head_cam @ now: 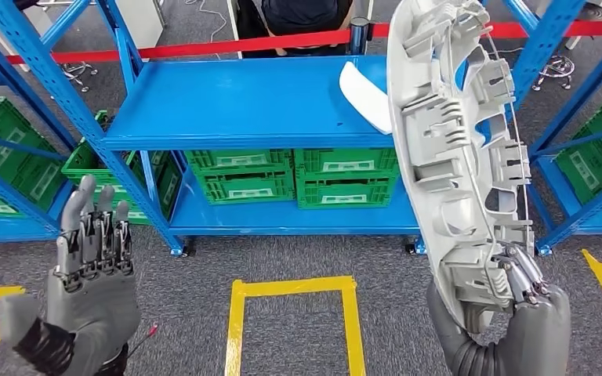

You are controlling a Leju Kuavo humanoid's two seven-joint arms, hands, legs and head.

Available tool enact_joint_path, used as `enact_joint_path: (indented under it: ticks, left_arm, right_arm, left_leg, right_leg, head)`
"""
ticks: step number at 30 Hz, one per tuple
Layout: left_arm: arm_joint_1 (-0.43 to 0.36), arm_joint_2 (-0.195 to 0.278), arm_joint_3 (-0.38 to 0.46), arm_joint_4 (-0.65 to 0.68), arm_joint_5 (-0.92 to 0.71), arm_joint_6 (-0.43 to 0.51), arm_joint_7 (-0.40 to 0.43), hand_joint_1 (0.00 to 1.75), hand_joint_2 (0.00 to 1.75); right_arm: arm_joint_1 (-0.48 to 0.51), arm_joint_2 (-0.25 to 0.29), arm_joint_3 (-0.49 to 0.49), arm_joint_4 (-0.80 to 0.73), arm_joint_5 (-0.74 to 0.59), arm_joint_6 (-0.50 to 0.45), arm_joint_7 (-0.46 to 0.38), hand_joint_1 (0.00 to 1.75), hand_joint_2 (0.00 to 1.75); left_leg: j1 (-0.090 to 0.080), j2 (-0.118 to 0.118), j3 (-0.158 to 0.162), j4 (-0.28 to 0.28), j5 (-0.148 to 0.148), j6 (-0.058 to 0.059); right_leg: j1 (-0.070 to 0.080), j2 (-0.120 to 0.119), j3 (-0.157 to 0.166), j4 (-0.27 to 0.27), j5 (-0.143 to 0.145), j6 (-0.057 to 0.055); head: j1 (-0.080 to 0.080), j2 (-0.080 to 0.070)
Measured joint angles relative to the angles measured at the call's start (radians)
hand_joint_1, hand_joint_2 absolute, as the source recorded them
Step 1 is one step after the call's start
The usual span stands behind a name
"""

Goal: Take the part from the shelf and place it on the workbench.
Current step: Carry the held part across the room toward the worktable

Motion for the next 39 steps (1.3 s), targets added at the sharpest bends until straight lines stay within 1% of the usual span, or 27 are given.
enact_joint_path:
  ticks: [3, 4, 5, 6, 7, 8, 10, 12, 13, 14, 16, 18, 19, 20, 21, 22, 23, 24, 26, 27, 30, 32, 35, 36, 37, 38, 39]
  left_arm:
    - [-0.002, 0.0, 0.0, 0.0, 0.001, -0.003, 0.002, 0.0, 0.0]
    - [-0.002, 0.0, 0.0, 0.0, 0.001, -0.004, 0.003, 0.0, 0.0]
    - [-0.003, 0.0, 0.0, 0.0, 0.001, -0.005, 0.003, 0.0, 0.0]
    - [-0.004, 0.0, 0.0, 0.0, 0.001, -0.006, 0.004, 0.0, 0.0]
    - [-0.006, 0.0, 0.0, 0.0, 0.001, -0.008, 0.005, 0.0, 0.0]
    - [-0.009, 0.0, 0.0, -0.001, 0.001, -0.009, 0.006, 0.0, 0.0]
    - [-0.015, 0.0, 0.0, -0.005, 0.001, -0.011, 0.007, 0.0, 0.0]
    - [-0.018, 0.0, 0.0, -0.008, 0.001, -0.012, 0.008, 0.0, 0.0]
    - [-0.019, 0.0, 0.0, -0.008, 0.001, -0.012, 0.009, 0.0, 0.0]
    - [-0.02, 0.0, 0.0, -0.008, 0.001, -0.012, 0.009, 0.0, 0.0]
    - [-0.021, 0.0, 0.0, -0.008, 0.001, -0.012, 0.01, 0.0, 0.0]
    - [-0.022, 0.0, 0.0, -0.008, 0.001, -0.012, 0.01, 0.0, 0.0]
    - [-0.022, 0.0, 0.0, -0.008, 0.001, -0.012, 0.01, 0.0, 0.0]
    - [-0.021, 0.0, 0.0, -0.008, 0.001, -0.012, 0.011, 0.0, 0.0]
    - [-0.021, 0.0, 0.0, -0.008, 0.001, -0.012, 0.011, 0.0, 0.0]
    - [-0.021, 0.0, 0.0, -0.008, 0.001, -0.012, 0.011, 0.0, 0.0]
    - [-0.021, 0.0, 0.0, -0.008, 0.001, -0.012, 0.011, 0.0, 0.0]
    - [-0.021, 0.0, 0.0, -0.008, 0.001, -0.012, 0.011, 0.0, 0.0]
    - [-0.02, 0.0, 0.0, -0.008, 0.001, -0.012, 0.011, 0.0, 0.0]
    - [-0.02, 0.0, 0.0, -0.008, 0.001, -0.012, 0.01, 0.0, 0.0]
    - [-0.018, 0.0, 0.0, -0.008, 0.001, -0.012, 0.01, 0.0, 0.0]
    - [-0.017, 0.0, 0.0, -0.008, 0.001, -0.011, 0.011, 0.0, 0.0]
    - [-0.016, 0.0, 0.0, -0.008, 0.001, -0.011, 0.011, 0.0, 0.0]
    - [-0.015, 0.0, 0.0, -0.008, 0.001, -0.011, 0.011, 0.0, 0.0]
    - [-0.015, 0.0, 0.0, -0.008, 0.001, -0.011, 0.011, 0.0, 0.0]
    - [-0.014, 0.0, 0.0, -0.008, 0.001, -0.011, 0.011, 0.0, 0.0]
    - [-0.014, 0.0, 0.0, -0.008, 0.001, -0.011, 0.011, 0.0, 0.0]
  right_arm:
    - [-0.004, 0.0, -0.008, 0.0, -0.01, 0.005, -0.006, 1.75, 1.75]
    - [-0.005, 0.0, -0.01, 0.0, -0.013, 0.006, -0.008, 1.75, 1.75]
    - [-0.005, 0.0, -0.012, 0.0, -0.017, 0.007, -0.01, 1.75, 1.75]
    - [-0.006, 0.0, -0.014, 0.0, -0.02, 0.008, -0.012, 1.75, 1.75]
    - [-0.006, 0.0, -0.015, 0.0, -0.023, 0.009, -0.015, 1.75, 1.75]
    - [-0.006, 0.0, -0.016, 0.0, -0.026, 0.01, -0.017, 1.75, 1.75]
    - [-0.007, 0.001, -0.019, 0.0, -0.03, 0.011, -0.022, 1.75, 1.75]
    - [-0.009, 0.001, -0.022, 0.0, -0.034, 0.014, -0.026, 1.75, 1.75]
    - [-0.011, 0.001, -0.023, 0.0, -0.036, 0.015, -0.028, 1.75, 1.75]
    - [-0.012, 0.001, -0.024, 0.0, -0.038, 0.017, -0.029, 1.75, 1.75]
    - [-0.013, 0.001, -0.024, 0.0, -0.039, 0.019, -0.031, 1.75, 1.75]
    - [-0.016, 0.001, -0.025, 0.0, -0.039, 0.019, -0.033, 1.75, 1.75]
    - [-0.016, 0.001, -0.025, 0.0, -0.04, 0.019, -0.034, 1.75, 1.75]
    - [-0.016, 0.002, -0.025, 0.0, -0.041, 0.019, -0.034, 1.75, 1.75]
    - [-0.015, 0.002, -0.025, 0.0, -0.042, 0.019, -0.034, 1.75, 1.75]
    - [-0.015, 0.002, -0.025, 0.0, -0.045, 0.019, -0.034, 1.75, 1.75]
    - [-0.015, 0.002, -0.026, 0.0, -0.049, 0.018, -0.034, 1.75, 1.75]
    - [-0.015, 0.002, -0.026, 0.0, -0.052, 0.017, -0.034, 1.75, 1.75]
    - [-0.014, 0.002, -0.026, 0.001, -0.058, 0.015, -0.034, 1.75, 1.75]
    - [-0.013, 0.002, -0.027, 0.001, -0.059, 0.015, -0.035, 1.75, 1.75]
    - [-0.013, 0.002, -0.031, 0.001, -0.061, 0.015, -0.035, 1.75, 1.75]
    - [-0.013, 0.002, -0.033, 0.001, -0.061, 0.014, -0.035, 1.75, 1.75]
    - [-0.012, 0.002, -0.037, 0.001, -0.062, 0.014, -0.036, 1.75, 1.75]
    - [-0.012, 0.002, -0.038, 0.001, -0.062, 0.014, -0.036, 1.75, 1.75]
    - [-0.012, 0.002, -0.038, 0.001, -0.062, 0.014, -0.036, 1.75, 1.75]
    - [-0.012, 0.002, -0.039, 0.001, -0.063, 0.014, -0.036, 1.75, 1.75]
    - [-0.012, 0.002, -0.039, 0.002, -0.063, 0.014, -0.036, 1.75, 1.75]
  left_leg:
    - [0.001, 0.0, -0.053, 0.172, -0.12, -0.007]
    - [0.0, -0.001, -0.062, 0.219, -0.139, -0.005]
    - [-0.002, -0.001, -0.058, 0.242, -0.14, 0.001]
    - [-0.006, -0.002, -0.035, 0.231, -0.124, 0.011]
    - [-0.012, -0.003, 0.005, 0.188, -0.1, 0.026]
    - [-0.021, -0.003, 0.057, 0.125, -0.08, 0.044]
    - [-0.04, 0.001, 0.161, -0.021, -0.082, 0.077]
    - [-0.052, 0.005, 0.204, -0.098, -0.095, 0.093]
    - [-0.053, 0.005, 0.203, -0.113, -0.085, 0.096]
    - [-0.05, 0.005, 0.205, -0.125, -0.07, 0.095]
    - [-0.04, 0.007, 0.205, -0.148, -0.04, 0.091]
    - [-0.033, 0.008, 0.185, -0.147, -0.019, 0.086]
    - [-0.03, 0.008, 0.17, -0.14, -0.011, 0.083]
    - [-0.026, 0.008, 0.151, -0.131, -0.003, 0.078]
    - [-0.021, 0.009, 0.132, -0.119, 0.002, 0.073]
    - [-0.016, 0.009, 0.112, -0.105, 0.005, 0.068]
    - [-0.01, 0.009, 0.093, -0.088, 0.006, 0.062]
    - [-0.007, 0.009, 0.073, -0.07, 0.007, 0.055]
    - [-0.006, 0.007, 0.045, -0.04, 0.008, 0.04]
    - [-0.007, 0.006, 0.037, -0.031, 0.012, 0.033]
    - [-0.005, 0.002, 0.024, -0.024, 0.022, 0.016]
    - [-0.002, -0.001, 0.003, 0.011, -0.021, 0.005]
    - [0.001, -0.003, -0.045, 0.175, -0.14, -0.005]
    - [0.001, -0.003, -0.051, 0.221, -0.159, -0.004]
    - [0.0, -0.003, -0.044, 0.24, -0.159, -0.001]
    - [0.0, -0.003, -0.018, 0.222, -0.143, 0.006]
    - [-0.003, -0.004, 0.024, 0.174, -0.12, 0.017]
  right_leg:
    - [0.008, 0.0, -0.031, -0.001, 0.025, -0.013]
    - [0.012, 0.0, -0.044, -0.001, 0.034, -0.016]
    - [0.017, 0.0, -0.057, -0.001, 0.043, -0.018]
    - [0.023, 0.0, -0.069, -0.001, 0.052, -0.02]
    - [0.029, 0.001, -0.08, -0.001, 0.062, -0.021]
    - [0.033, 0.001, -0.088, -0.002, 0.071, -0.022]
    - [0.037, 0.001, -0.096, -0.007, 0.088, -0.02]
    - [0.034, -0.003, -0.097, -0.017, 0.106, -0.012]
    - [0.032, -0.004, -0.098, -0.023, 0.115, -0.008]
    - [0.032, -0.004, -0.1, -0.026, 0.118, -0.003]
    - [0.031, -0.002, -0.118, 0.006, 0.072, 0.011]
    - [0.019, -0.001, -0.148, 0.121, -0.023, 0.031]
    - [0.013, -0.001, -0.157, 0.183, -0.053, 0.039]
    - [0.007, -0.001, -0.16, 0.231, -0.068, 0.048]
    - [0.001, -0.002, -0.148, 0.241, -0.06, 0.056]
    - [-0.004, -0.002, -0.12, 0.213, -0.039, 0.064]
    - [-0.011, -0.004, -0.08, 0.157, -0.02, 0.074]
    - [-0.013, -0.004, -0.036, 0.095, -0.016, 0.082]
    - [-0.012, -0.003, 0.01, 0.025, -0.022, 0.076]
    - [-0.008, -0.001, 0.011, 0.021, -0.029, 0.063]
    - [-0.007, -0.001, -0.013, 0.025, -0.015, 0.024]
    - [-0.008, -0.002, -0.026, 0.017, 0.004, 0.005]
    - [-0.006, 0.0, -0.055, 0.011, 0.037, -0.004]
    - [-0.005, 0.0, -0.067, 0.01, 0.046, -0.005]
    - [-0.003, 0.0, -0.079, 0.01, 0.056, -0.004]
    - [0.0, 0.0, -0.09, 0.01, 0.064, -0.004]
    - [0.002, 0.001, -0.1, 0.01, 0.073, -0.004]
  head:
    - [-0.017, 0.0]
    - [-0.02, 0.0]
    - [-0.024, 0.0]
    - [-0.028, 0.0]
    - [-0.031, 0.0]
    - [-0.033, 0.0]
    - [-0.028, 0.0]
    - [-0.025, 0.0]
    - [-0.029, 0.0]
    - [-0.033, 0.0]
    - [-0.032, 0.0]
    - [-0.023, 0.0]
    - [-0.019, 0.0]
    - [-0.015, 0.0]
    - [-0.012, 0.0]
    - [-0.009, 0.0]
    - [-0.006, 0.0]
    - [-0.001, 0.0]
    - [0.009, 0.0]
    - [0.01, 0.0]
    - [0.003, 0.0]
    - [-0.006, 0.0]
    - [-0.024, 0.0]
    - [-0.028, 0.0]
    - [-0.032, 0.0]
    - [-0.036, 0.0]
    - [-0.039, 0.0]
